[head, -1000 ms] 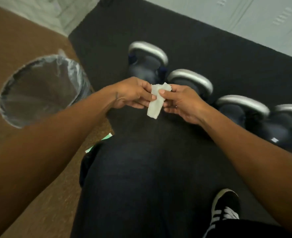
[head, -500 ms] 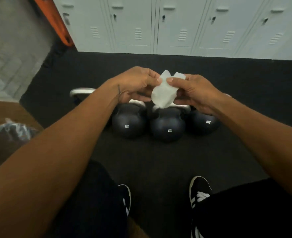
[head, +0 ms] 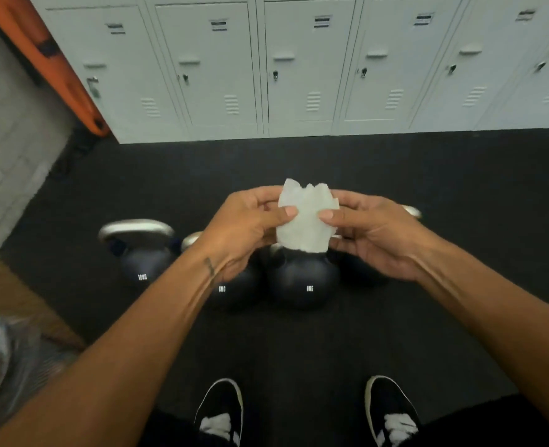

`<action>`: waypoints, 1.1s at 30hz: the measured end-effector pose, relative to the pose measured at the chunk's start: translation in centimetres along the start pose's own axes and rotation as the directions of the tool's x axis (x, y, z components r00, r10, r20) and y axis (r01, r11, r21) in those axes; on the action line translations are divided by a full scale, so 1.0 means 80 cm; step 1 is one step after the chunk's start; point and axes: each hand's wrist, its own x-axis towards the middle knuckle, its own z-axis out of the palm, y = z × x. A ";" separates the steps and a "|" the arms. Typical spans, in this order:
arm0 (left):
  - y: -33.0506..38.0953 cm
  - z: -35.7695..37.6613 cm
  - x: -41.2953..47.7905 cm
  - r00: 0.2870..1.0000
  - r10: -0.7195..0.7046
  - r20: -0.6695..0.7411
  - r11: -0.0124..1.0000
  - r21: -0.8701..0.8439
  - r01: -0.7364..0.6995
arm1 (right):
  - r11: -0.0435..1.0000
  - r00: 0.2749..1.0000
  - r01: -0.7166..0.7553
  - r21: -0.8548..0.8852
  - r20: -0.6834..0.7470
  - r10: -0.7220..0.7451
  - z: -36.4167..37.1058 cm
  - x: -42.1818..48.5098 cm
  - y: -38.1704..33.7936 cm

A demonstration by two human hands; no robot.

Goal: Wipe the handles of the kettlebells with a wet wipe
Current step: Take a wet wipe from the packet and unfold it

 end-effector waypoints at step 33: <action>0.001 0.027 0.017 0.993 0.000 -0.120 0.992 -0.126 -0.015 | 0.973 0.971 0.218 -0.080 -0.079 -0.224 -0.010 0.019 -0.020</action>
